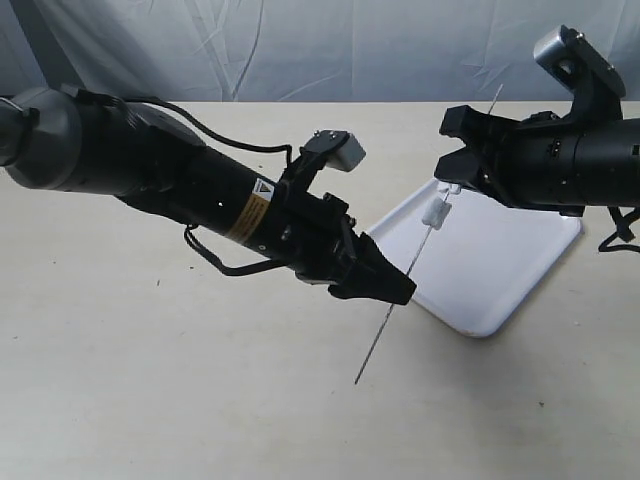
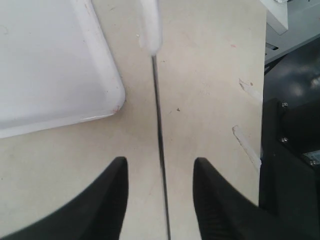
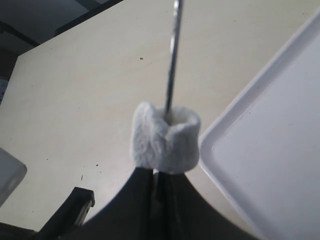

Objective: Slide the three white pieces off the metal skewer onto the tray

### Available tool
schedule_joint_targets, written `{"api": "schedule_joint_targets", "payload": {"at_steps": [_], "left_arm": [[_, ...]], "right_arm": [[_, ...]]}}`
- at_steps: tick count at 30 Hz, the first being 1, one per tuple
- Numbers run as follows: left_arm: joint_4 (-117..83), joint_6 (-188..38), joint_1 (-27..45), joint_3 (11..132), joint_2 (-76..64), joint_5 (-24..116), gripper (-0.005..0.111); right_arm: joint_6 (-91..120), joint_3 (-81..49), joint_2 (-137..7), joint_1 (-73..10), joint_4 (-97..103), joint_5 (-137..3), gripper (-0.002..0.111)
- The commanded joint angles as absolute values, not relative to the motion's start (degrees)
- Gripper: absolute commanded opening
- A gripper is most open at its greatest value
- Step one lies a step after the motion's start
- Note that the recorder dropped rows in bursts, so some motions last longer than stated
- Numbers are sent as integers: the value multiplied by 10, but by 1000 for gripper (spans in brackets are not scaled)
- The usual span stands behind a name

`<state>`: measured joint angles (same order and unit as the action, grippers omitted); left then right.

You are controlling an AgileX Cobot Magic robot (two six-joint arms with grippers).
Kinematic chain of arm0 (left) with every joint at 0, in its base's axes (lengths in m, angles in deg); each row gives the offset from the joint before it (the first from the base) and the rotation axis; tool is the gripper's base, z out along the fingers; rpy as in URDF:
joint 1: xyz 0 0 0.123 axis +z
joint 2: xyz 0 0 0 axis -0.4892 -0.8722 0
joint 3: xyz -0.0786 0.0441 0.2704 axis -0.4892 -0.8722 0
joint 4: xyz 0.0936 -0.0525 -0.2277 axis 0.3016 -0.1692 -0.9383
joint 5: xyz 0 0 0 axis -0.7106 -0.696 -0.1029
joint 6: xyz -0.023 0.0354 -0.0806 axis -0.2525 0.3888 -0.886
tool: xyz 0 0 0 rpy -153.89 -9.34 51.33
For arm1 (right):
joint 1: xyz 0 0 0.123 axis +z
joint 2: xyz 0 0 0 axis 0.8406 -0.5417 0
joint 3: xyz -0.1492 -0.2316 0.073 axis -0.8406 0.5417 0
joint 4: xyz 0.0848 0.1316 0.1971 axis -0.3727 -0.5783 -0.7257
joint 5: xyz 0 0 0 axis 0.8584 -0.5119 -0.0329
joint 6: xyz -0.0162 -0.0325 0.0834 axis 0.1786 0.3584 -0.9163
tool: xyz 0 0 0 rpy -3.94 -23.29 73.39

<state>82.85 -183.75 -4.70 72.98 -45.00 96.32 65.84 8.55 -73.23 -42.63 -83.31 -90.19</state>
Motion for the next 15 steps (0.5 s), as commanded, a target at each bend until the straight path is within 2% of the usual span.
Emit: {"api": "schedule_joint_targets", "payload": {"at_steps": [1, 15], "left_arm": [[826, -1828, -57, 731, -455, 946, 41], [826, -1828, -57, 731, -462, 936, 39]], "right_arm": [[663, 83, -732, -424, -841, -915, 0], [663, 83, -732, -424, -839, -918, 0]]}}
